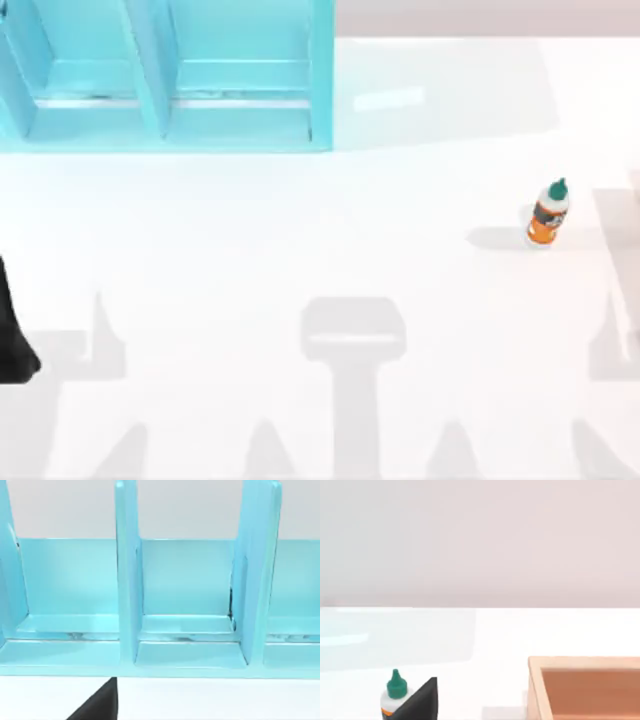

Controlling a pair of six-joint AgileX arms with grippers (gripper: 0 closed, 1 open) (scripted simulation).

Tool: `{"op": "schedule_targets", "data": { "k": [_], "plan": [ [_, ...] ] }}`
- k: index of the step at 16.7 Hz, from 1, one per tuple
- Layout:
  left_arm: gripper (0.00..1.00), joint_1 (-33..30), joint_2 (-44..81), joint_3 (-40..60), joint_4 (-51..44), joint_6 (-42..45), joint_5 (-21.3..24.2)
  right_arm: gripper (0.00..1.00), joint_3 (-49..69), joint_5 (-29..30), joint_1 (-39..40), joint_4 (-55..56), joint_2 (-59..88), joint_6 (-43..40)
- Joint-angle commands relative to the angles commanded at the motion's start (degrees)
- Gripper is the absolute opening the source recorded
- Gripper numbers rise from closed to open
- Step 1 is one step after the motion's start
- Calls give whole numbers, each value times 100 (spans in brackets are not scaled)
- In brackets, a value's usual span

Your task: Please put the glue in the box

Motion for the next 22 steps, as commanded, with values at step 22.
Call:
{"op": "schedule_targets", "data": {
  "k": [22],
  "plan": [
    [100, 0, 0, 0, 0, 0, 0, 100, 949, 2040, 1965, 6460, 8295, 422]
  ]
}}
